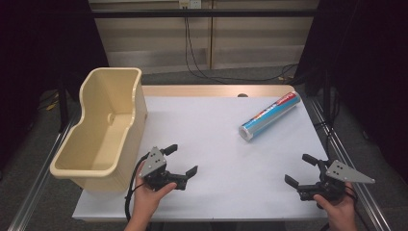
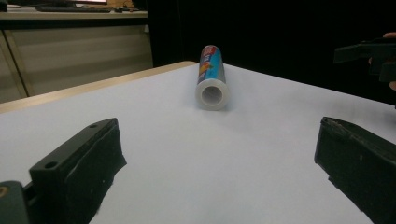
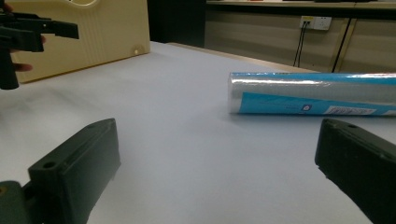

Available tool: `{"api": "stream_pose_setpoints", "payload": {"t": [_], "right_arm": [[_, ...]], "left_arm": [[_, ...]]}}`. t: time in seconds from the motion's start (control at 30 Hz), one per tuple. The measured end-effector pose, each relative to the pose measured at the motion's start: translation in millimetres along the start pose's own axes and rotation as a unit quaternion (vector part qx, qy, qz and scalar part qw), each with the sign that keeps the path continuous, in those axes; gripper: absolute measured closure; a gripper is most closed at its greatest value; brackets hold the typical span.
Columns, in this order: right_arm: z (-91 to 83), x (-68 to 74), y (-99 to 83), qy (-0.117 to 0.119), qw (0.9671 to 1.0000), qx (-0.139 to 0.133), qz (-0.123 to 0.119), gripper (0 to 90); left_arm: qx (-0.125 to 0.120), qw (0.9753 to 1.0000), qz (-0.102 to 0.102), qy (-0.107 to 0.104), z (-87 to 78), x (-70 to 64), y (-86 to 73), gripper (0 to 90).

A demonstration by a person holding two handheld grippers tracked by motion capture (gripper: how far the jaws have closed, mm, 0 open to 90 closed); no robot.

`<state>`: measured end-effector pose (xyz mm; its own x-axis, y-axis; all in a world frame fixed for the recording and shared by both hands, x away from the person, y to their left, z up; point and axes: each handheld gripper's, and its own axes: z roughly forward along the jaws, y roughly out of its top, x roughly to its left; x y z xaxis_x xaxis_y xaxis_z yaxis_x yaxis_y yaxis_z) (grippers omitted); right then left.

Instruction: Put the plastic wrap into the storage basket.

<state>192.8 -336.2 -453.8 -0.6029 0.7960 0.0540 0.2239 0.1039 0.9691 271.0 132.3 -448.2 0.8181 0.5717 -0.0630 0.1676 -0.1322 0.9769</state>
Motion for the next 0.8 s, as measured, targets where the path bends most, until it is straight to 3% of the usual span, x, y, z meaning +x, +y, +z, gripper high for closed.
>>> {"api": "stream_pose_setpoints", "payload": {"t": [0.23, 0.33, 0.37, 0.47, 0.57, 0.6, 0.63, 0.8], "right_arm": [[0.2, 3.0, 1.3, 0.003, 1.0, 0.0, -0.005, 0.0], [1.1, 3.0, 0.8, 0.005, 1.0, 0.002, -0.006, 0.0], [1.1, 3.0, 0.8, 0.005, 1.0, 0.002, -0.006, 0.0], [1.1, 2.2, 0.5, 0.005, 1.0, 0.002, -0.007, 0.0], [1.1, 1.9, 0.7, 0.006, 1.0, 0.002, -0.006, 0.0], [1.4, 1.7, 0.5, 0.006, 1.0, 0.002, -0.006, 0.0], [1.4, 1.7, 0.5, 0.006, 1.0, 0.002, -0.006, 0.0], [2.2, 2.3, 0.4, 0.01, 0.9999, 0.004, -0.008, 0.0]], "left_arm": [[0.006, 1.0, 0.003, -0.005, 30.9, 0.1, 7.4, 1.5], [0.016, 0.9998, 0.006, -0.009, 55.6, 0.7, 10.7, 1.5], [0.016, 0.9998, 0.006, -0.009, 55.6, 0.7, 10.7, 1.7], [0.027, 0.9995, 0.007, -0.016, 79.7, -1.6, 15.1, 1.7], [0.025, 0.9995, 0.0, -0.02, 90.7, -3.2, 18.2, 2.5], [0.032, 0.9993, 0.005, -0.021, 102.5, -4.9, 21.5, 2.5], [0.032, 0.9993, 0.005, -0.021, 102.5, -4.9, 21.5, 2.5], [0.053, 0.9979, 0.007, -0.037, 136.1, -11.8, 26.4, 1.8]]}}
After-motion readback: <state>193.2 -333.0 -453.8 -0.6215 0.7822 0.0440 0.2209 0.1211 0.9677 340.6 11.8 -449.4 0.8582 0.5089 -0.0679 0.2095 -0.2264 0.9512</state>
